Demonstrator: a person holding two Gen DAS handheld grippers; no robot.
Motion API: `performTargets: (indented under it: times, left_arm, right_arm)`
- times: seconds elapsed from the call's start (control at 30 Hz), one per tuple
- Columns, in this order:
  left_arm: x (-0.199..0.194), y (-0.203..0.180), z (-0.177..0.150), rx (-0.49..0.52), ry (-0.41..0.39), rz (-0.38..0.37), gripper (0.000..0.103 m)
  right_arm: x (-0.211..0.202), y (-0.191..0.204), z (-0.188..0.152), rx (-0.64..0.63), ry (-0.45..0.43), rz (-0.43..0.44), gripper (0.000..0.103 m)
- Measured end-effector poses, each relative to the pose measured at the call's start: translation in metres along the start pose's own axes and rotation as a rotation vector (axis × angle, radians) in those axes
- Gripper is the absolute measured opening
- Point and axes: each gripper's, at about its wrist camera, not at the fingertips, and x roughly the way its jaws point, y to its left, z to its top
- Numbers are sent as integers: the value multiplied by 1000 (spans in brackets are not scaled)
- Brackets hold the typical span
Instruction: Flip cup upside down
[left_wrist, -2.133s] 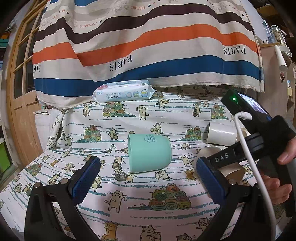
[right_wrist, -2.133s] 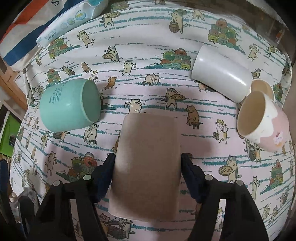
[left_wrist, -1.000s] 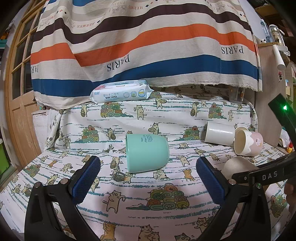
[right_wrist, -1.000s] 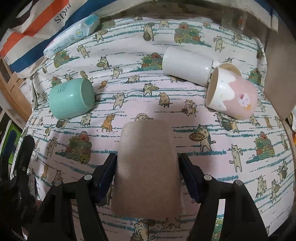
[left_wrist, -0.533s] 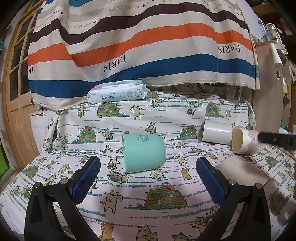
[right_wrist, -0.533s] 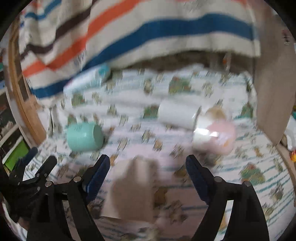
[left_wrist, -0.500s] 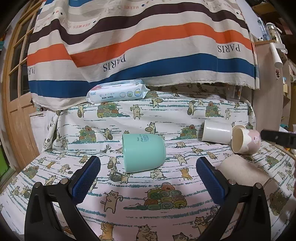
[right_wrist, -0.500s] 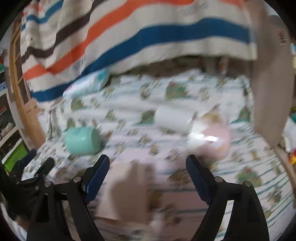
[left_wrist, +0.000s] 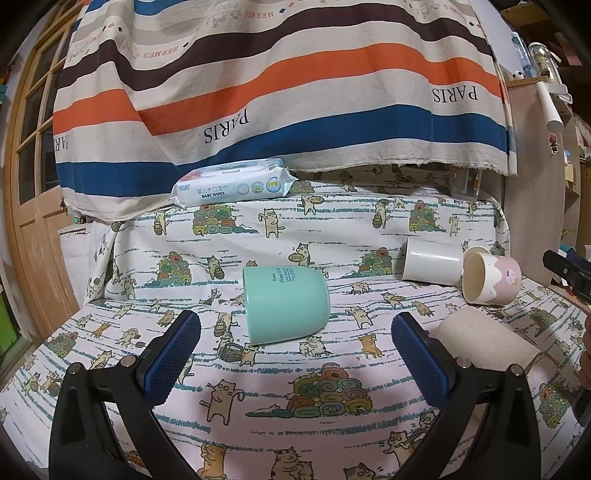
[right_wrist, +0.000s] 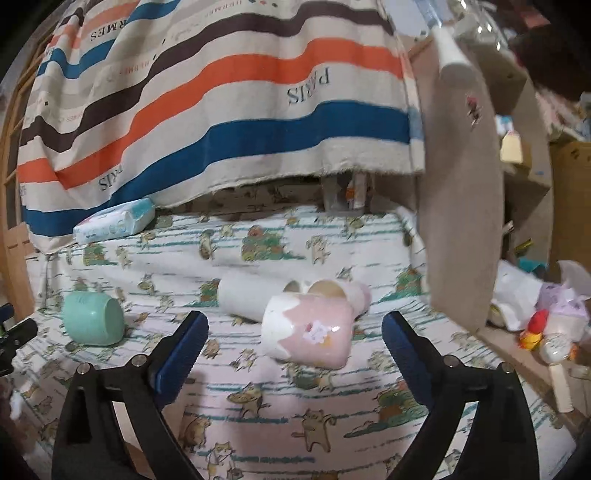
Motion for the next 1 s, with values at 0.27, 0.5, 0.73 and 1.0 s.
performTargets:
  times: [0.27, 0.5, 0.73, 1.0]
  left_arm:
    - [-1, -1, 0, -4, 4, 1, 103]
    - [-1, -1, 0, -4, 6, 5, 103]
    - [-1, -1, 0, -4, 7, 6, 103]
    - [0, -1, 0, -5, 8, 9, 103]
  right_arm:
    - [-2, 6, -3, -20, 10, 45, 98]
    - [0, 26, -7, -111, 50, 32, 100]
    - [-1, 24, -8, -108, 52, 19, 103]
    - [-1, 21, -7, -100, 50, 0, 103]
